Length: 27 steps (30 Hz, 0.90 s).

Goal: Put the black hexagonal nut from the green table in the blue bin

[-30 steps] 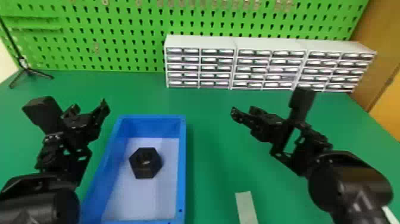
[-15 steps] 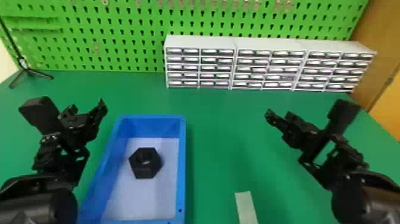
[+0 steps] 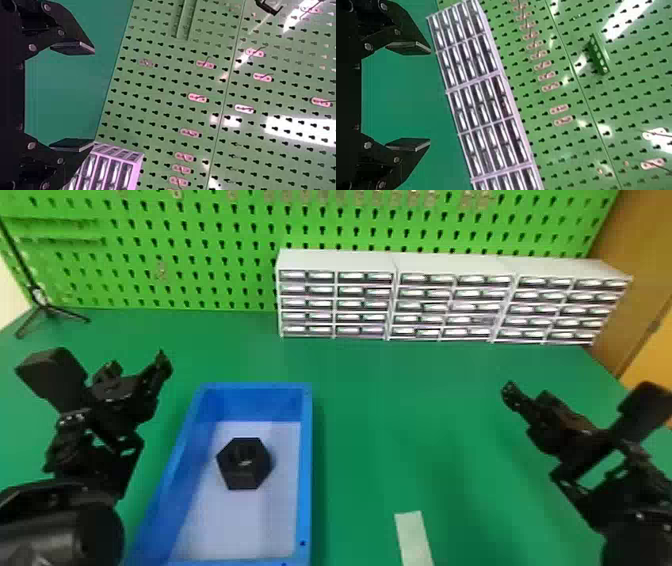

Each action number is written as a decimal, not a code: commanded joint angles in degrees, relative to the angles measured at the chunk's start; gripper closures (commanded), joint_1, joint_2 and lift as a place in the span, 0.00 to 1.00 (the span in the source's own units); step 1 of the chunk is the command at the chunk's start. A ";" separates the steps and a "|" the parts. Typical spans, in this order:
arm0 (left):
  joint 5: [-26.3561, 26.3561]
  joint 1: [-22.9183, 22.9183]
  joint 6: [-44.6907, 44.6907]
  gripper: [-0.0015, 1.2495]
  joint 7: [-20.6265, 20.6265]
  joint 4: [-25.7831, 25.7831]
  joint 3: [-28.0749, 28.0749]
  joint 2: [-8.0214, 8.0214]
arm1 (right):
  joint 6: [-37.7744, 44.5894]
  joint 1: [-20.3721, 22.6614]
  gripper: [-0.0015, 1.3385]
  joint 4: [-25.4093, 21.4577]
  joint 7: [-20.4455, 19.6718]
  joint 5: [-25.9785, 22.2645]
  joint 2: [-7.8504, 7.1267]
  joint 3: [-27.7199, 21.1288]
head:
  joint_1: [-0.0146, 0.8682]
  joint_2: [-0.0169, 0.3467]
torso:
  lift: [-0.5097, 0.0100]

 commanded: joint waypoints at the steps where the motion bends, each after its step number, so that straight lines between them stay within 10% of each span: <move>1: 0.54 -0.68 0.00 0.35 0.00 -0.17 -0.32 0.00 | -0.90 -0.14 0.34 0.46 0.00 0.28 -0.22 -2.03 | 0.80 0.07 | 0.79; 27: 0.27 -0.95 -0.17 0.35 -0.26 -1.93 -3.48 0.00 | -3.62 -1.55 0.34 1.07 -0.09 4.76 1.54 -3.88 | 0.80 0.07 | 0.79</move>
